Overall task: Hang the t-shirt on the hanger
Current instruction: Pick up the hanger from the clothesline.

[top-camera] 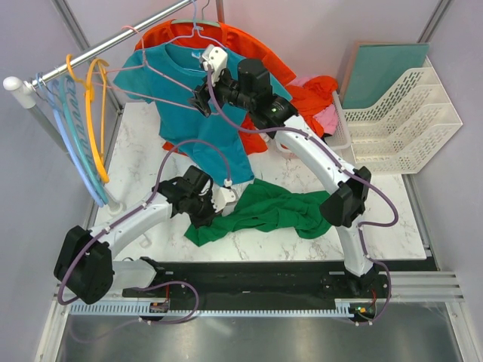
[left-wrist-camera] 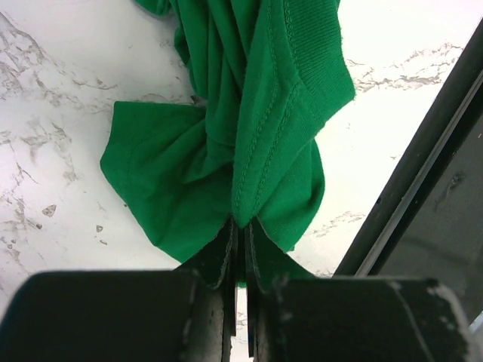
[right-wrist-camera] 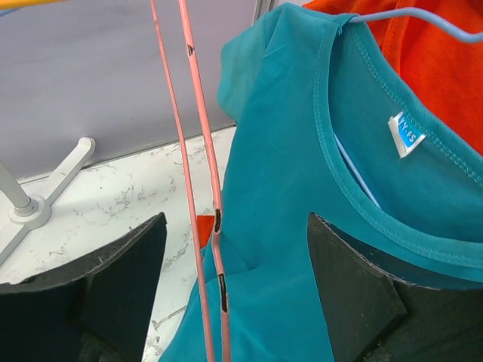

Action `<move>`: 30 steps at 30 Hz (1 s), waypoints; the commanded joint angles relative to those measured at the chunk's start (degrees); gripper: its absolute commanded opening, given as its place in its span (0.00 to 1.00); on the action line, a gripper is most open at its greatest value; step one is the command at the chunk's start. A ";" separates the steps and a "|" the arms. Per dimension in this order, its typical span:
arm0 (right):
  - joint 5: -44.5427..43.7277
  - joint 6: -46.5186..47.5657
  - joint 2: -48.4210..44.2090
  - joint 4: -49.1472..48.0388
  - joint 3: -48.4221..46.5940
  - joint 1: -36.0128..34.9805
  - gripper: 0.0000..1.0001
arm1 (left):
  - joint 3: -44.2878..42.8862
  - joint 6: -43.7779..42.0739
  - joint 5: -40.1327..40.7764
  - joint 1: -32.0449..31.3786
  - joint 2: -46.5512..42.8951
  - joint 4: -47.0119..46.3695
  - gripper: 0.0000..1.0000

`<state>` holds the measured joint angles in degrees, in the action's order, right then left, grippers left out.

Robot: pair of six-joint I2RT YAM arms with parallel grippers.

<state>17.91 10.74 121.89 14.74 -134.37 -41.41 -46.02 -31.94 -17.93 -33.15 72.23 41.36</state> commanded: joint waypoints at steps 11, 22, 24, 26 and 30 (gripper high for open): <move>-1.21 3.67 4.41 -5.42 -1.86 -1.39 0.62 | 0.40 -0.75 0.71 -0.16 -1.39 -1.20 0.08; -0.16 2.62 0.64 -10.16 -0.99 -1.75 0.00 | 0.67 -1.28 1.15 -0.16 -1.48 -1.11 0.07; -0.07 2.36 -0.86 -10.52 -1.07 -1.75 0.00 | 0.75 -1.10 1.06 -0.16 -1.56 -1.11 0.08; -0.60 1.65 -1.99 -10.44 -1.78 -1.66 0.00 | 0.84 -0.93 1.06 -0.16 -1.56 -1.02 0.07; -1.91 1.91 -4.02 -9.91 -1.95 -1.57 0.00 | 0.84 -0.84 1.06 -0.16 -1.65 -1.02 0.08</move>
<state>17.04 13.32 124.66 9.04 -134.39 -42.81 -45.54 -31.94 -17.45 -33.15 71.92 41.36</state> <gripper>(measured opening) 0.022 0.075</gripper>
